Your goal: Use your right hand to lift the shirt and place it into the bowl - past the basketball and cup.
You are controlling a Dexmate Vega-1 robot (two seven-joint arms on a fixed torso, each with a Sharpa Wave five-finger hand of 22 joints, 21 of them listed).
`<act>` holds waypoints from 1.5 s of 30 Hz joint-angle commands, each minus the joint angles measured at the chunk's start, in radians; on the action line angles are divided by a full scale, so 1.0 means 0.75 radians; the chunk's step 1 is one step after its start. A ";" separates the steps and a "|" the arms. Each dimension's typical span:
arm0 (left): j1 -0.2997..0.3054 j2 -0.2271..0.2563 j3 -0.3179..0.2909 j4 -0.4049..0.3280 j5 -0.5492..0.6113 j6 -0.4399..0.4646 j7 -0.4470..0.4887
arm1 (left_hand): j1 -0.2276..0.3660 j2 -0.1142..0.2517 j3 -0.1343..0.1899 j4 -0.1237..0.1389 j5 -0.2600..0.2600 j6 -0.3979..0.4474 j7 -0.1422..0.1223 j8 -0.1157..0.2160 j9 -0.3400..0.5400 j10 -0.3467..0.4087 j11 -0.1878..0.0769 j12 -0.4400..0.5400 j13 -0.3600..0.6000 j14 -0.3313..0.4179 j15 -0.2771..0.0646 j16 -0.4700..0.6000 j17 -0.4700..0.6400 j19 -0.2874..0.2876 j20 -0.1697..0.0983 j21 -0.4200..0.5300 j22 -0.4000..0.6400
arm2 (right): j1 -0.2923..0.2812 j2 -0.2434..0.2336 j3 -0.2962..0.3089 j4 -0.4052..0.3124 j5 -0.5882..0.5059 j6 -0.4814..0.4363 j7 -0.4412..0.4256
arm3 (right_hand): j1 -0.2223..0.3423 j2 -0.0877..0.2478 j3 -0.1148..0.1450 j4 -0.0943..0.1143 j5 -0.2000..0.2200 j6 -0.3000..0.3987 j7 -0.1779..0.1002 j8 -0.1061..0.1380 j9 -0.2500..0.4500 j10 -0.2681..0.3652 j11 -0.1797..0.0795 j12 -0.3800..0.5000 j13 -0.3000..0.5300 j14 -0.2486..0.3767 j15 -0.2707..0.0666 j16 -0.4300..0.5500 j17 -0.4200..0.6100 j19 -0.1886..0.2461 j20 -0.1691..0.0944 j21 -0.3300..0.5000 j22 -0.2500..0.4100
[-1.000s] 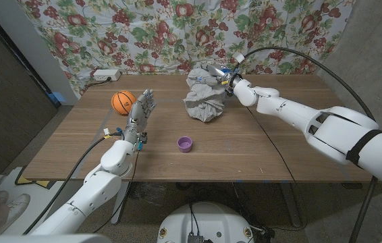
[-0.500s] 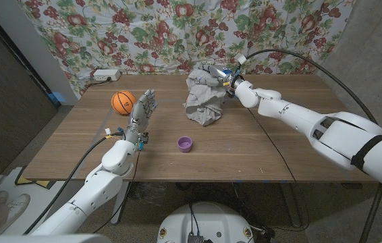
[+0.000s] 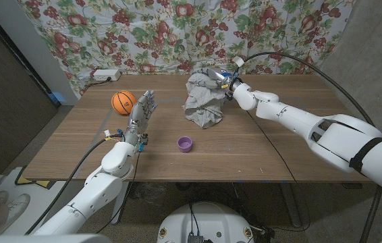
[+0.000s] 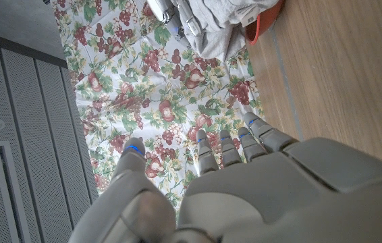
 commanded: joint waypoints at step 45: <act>0.006 -0.004 -0.003 0.019 -0.007 -0.033 -0.025 | 0.002 0.007 0.012 0.001 -0.002 0.010 0.001 0.000 0.006 0.002 0.003 -0.002 0.005 -0.003 -0.004 0.002 0.006 0.006 -0.011 0.000 0.005 | -0.069 -0.019 -0.035 -0.055 0.005 -0.118 -0.041 | -0.421 -0.082 -0.189 0.113 -0.018 -0.086 0.000 -0.155 -0.138 -0.301 0.095 -0.326 -0.296 -0.483 -0.093 -0.166 -0.068 -0.336 0.053 -0.309 -0.014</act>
